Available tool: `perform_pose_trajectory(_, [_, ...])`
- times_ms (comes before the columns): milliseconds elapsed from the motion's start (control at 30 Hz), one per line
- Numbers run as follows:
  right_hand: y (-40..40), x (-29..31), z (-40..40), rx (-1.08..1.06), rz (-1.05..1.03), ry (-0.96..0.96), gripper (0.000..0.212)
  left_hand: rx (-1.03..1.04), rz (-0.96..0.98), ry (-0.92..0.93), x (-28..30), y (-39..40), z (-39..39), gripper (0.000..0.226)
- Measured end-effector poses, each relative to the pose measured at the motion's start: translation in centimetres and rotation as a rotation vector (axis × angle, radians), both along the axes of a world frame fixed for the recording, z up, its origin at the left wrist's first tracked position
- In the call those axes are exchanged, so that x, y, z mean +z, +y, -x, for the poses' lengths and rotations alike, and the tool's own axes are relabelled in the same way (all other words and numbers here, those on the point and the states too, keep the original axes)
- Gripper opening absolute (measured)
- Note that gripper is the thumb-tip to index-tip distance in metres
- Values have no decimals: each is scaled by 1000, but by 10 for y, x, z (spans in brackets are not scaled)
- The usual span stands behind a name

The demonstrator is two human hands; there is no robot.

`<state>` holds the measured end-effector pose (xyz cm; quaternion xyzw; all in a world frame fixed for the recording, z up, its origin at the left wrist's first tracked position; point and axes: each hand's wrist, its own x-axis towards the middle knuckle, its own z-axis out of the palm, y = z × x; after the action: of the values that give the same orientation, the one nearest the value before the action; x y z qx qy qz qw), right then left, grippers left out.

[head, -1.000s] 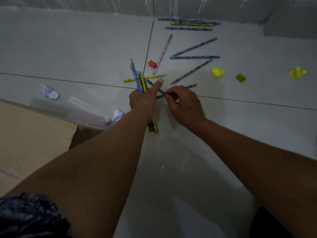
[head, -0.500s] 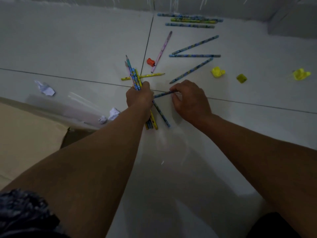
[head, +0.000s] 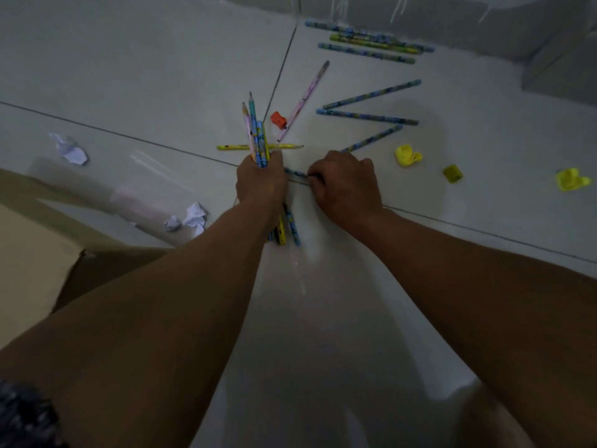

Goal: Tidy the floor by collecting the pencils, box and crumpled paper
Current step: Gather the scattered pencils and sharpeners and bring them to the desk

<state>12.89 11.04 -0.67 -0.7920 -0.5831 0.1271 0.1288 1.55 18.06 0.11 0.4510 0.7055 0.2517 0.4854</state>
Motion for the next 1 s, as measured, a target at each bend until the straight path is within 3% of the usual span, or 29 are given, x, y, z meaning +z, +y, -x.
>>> perform_pose_trajectory(400, [4, 41, -48, -338, -169, 560, 9, 94, 52, -90, 52, 9, -48, 27])
perform_pose_trajectory(567, [5, 73, -79, -354, -104, 786, 10, 78, 109, -100, 84, -1, -90, 49])
perform_pose_trajectory(633, [2, 84, -97, -336, -73, 812, 11, 75, 172, -114, 96, -3, -107, 80])
perform_pose_trajectory(833, [-2, 95, -134, -296, -35, 753, 11, 47, 240, -112, 104, 6, -147, 61])
perform_pose_trajectory(933, [1, 89, -139, -299, -60, 767, 11, 6, 240, -169, 92, 14, -155, 76])
perform_pose_trajectory(1000, [5, 84, -138, -299, -72, 769, 10, 16, 238, -182, 85, 18, -158, 69])
